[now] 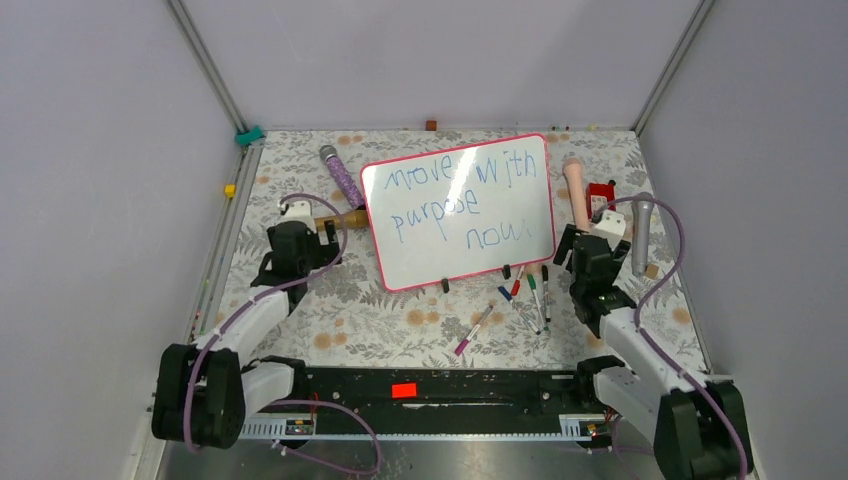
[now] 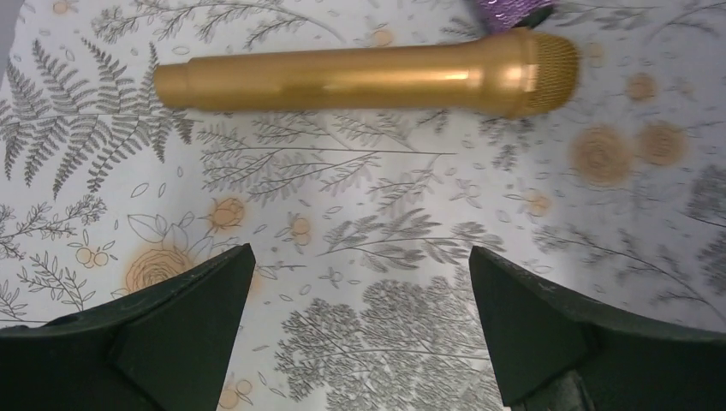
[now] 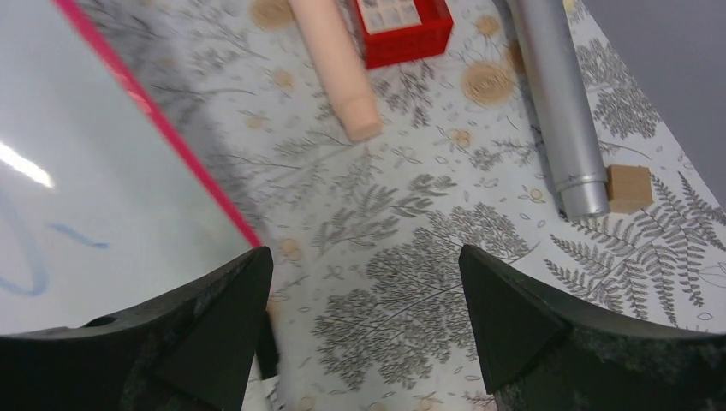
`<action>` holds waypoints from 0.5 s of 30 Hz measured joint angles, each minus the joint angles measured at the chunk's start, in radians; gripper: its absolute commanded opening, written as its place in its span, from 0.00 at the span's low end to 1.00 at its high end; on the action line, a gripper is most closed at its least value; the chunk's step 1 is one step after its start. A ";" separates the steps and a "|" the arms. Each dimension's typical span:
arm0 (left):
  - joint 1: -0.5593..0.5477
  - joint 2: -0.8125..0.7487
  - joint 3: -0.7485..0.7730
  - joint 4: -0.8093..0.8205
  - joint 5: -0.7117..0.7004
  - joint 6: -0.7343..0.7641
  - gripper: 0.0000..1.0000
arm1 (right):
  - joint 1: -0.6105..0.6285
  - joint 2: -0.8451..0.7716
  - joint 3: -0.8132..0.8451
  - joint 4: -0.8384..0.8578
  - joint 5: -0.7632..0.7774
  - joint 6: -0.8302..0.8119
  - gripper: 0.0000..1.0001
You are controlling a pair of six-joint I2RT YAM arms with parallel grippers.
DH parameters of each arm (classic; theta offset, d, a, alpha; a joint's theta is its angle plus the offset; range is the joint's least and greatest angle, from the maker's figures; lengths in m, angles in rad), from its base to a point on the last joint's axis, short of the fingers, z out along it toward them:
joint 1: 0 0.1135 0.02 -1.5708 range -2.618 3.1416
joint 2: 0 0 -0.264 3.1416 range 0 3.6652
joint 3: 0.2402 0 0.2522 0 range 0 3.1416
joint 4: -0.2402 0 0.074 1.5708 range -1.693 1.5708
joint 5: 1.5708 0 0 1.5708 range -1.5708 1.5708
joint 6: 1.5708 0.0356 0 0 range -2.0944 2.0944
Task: Write a sentence on the whiteboard
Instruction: Reset both arms
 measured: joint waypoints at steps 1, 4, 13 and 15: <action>0.030 0.022 -0.018 0.042 0.011 0.005 0.99 | -0.017 0.037 -0.021 0.042 0.006 -0.011 0.91; 0.114 0.065 -0.092 0.201 0.074 0.007 0.99 | -0.044 0.163 -0.065 0.188 0.010 -0.050 0.93; 0.226 0.253 -0.135 0.603 0.240 0.051 0.99 | -0.114 0.434 -0.114 0.637 -0.138 -0.142 0.92; 0.220 0.269 -0.130 0.625 0.254 0.066 0.99 | -0.145 0.481 -0.118 0.683 -0.164 -0.142 0.95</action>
